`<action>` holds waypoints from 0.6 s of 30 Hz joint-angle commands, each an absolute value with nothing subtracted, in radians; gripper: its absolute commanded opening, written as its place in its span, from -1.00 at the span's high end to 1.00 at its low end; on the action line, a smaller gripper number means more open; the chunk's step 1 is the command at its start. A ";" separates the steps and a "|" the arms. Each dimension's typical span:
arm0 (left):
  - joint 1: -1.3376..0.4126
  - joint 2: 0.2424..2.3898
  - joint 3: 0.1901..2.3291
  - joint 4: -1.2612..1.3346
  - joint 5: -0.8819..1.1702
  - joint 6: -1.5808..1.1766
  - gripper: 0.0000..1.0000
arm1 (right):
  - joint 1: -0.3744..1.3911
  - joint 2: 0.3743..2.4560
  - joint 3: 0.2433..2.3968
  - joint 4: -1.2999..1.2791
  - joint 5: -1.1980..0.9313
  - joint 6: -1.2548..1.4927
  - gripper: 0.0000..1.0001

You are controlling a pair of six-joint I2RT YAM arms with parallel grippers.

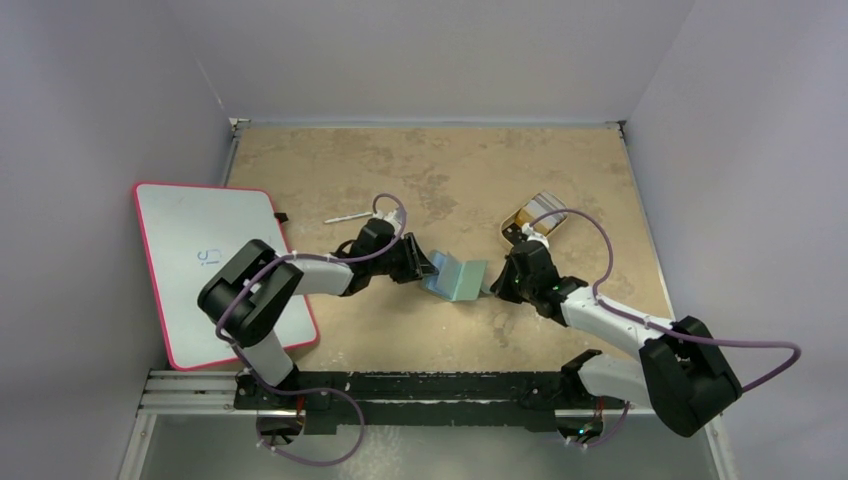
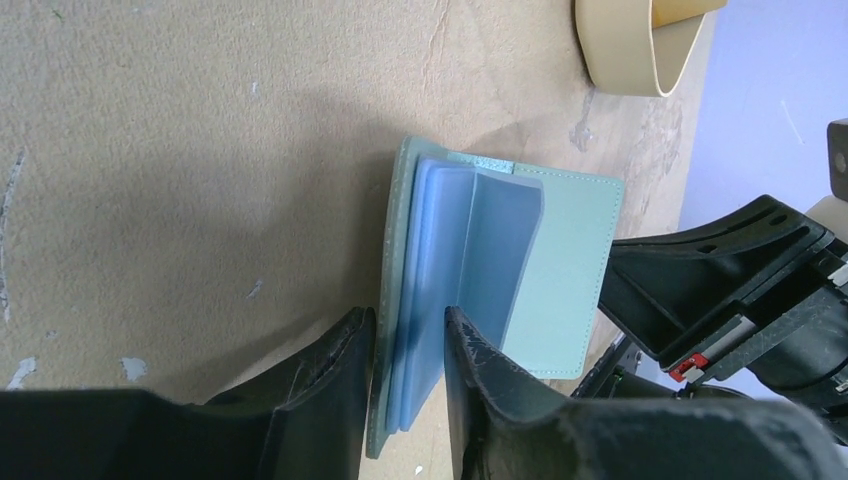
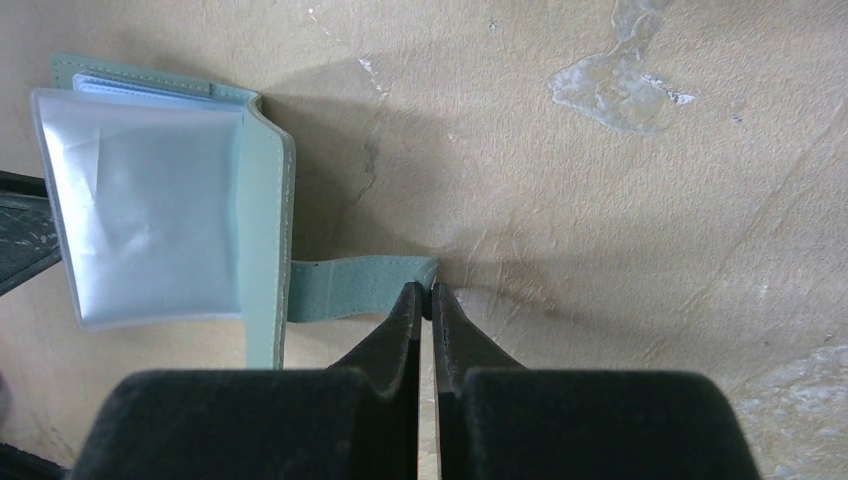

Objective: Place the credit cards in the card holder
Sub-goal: Open the card holder at the center of the board.

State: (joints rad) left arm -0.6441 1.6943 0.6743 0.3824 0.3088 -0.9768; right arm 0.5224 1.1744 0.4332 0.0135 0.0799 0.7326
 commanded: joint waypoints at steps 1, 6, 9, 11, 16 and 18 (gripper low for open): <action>-0.649 1.691 0.673 0.451 0.318 -0.969 0.52 | 0.520 1.173 0.473 0.028 0.086 0.721 0.96; -0.648 1.629 0.675 0.404 0.298 -0.970 1.00 | 0.522 1.165 0.540 -0.021 0.071 0.673 0.56; -0.650 1.517 0.702 0.261 0.224 -0.927 1.00 | 0.536 1.105 0.595 -0.068 0.042 0.668 0.34; -0.658 1.444 0.728 0.150 0.153 -0.893 1.00 | 0.542 1.079 0.644 -0.102 0.026 0.673 0.18; -0.691 1.363 0.761 0.013 0.069 -0.881 1.00 | 0.624 1.072 0.736 -0.087 0.020 0.708 0.01; -0.709 1.355 0.752 0.014 0.042 -0.892 1.00 | 0.673 1.104 0.771 -0.047 0.026 0.709 0.00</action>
